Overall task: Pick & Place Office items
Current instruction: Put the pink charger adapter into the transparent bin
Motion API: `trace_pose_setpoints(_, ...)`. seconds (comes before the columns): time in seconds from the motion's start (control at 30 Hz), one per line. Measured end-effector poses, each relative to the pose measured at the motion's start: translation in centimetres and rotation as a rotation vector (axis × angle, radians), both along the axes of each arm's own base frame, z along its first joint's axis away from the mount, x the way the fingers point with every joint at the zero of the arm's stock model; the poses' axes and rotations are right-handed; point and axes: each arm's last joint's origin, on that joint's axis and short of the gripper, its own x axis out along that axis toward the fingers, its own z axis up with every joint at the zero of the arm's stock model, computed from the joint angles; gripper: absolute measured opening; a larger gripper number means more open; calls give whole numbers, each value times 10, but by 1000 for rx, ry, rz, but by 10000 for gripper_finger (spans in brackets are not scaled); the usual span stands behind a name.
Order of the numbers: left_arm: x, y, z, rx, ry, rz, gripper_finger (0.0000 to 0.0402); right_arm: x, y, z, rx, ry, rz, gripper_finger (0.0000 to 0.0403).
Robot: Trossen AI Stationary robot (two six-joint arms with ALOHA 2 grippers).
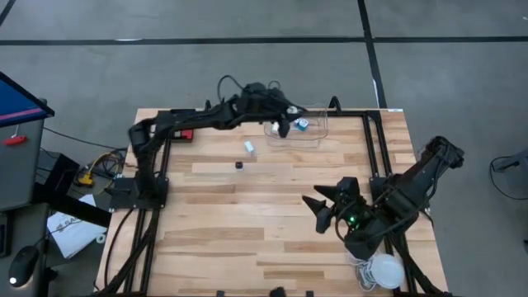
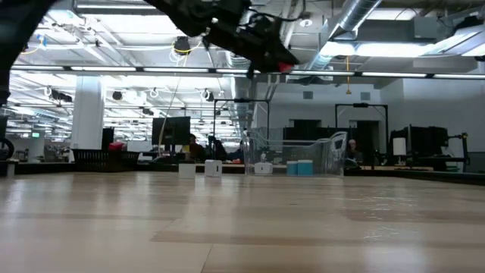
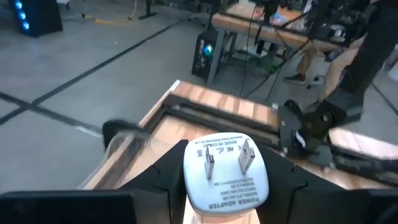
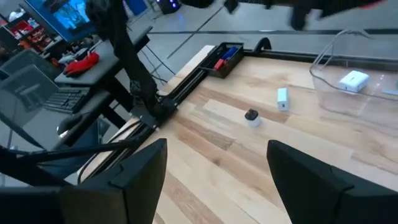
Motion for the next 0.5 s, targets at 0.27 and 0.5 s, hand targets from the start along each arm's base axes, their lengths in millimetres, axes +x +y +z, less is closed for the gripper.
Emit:
trace_pose_setpoints(0.27, 45, 25, -59, -89, 86, 20, 126, -2, -3, 0, 11, -36, -46, 268)
trace_pose_setpoints(0.5, 63, 32, -118, -189, 176, 109, 126, -15, -14, 9, 33, -43, -57, 268)
